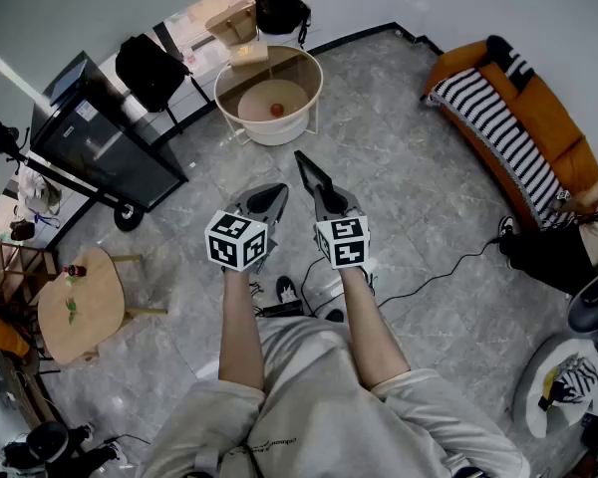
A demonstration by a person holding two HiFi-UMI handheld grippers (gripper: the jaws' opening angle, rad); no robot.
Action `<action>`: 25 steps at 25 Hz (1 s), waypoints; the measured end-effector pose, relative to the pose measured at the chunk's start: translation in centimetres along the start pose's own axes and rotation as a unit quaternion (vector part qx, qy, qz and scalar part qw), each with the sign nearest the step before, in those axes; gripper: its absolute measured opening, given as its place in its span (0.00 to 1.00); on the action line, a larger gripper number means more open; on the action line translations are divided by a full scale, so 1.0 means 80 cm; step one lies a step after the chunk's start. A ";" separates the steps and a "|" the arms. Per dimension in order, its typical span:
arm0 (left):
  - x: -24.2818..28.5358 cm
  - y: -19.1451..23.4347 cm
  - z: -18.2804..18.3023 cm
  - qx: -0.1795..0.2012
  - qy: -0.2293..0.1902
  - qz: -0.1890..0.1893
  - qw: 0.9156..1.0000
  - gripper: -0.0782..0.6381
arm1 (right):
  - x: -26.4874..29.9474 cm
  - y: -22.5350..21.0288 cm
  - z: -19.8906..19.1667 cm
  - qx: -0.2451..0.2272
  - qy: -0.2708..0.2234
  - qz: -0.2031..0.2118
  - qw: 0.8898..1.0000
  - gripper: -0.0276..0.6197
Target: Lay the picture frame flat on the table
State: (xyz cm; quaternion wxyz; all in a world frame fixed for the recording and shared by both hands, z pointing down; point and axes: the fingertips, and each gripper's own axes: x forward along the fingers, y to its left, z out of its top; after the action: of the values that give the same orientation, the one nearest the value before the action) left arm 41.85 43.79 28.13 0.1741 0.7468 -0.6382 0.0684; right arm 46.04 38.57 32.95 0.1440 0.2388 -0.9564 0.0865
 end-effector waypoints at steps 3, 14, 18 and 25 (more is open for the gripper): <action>0.008 -0.028 -0.007 0.001 0.018 0.015 1.000 0.14 | -0.034 -0.016 -0.009 -0.005 0.004 0.005 1.000 0.11; -0.049 -0.028 -0.043 -0.110 -0.027 0.140 0.984 0.14 | -0.103 -0.030 -0.013 0.008 -0.008 -0.002 1.000 0.11; -0.041 -0.042 -0.064 -0.092 -0.006 0.139 0.986 0.14 | -0.117 -0.043 -0.043 0.007 0.003 0.003 1.000 0.11; -0.020 -0.035 -0.062 -0.064 0.004 0.128 0.990 0.14 | -0.101 -0.051 -0.050 0.014 0.022 0.006 1.000 0.11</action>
State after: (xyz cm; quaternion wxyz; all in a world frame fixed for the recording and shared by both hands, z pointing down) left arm 44.89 47.35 31.70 0.2136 0.6457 -0.7313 0.0518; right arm 55.76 39.40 34.54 0.1610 0.2333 -0.9532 0.1054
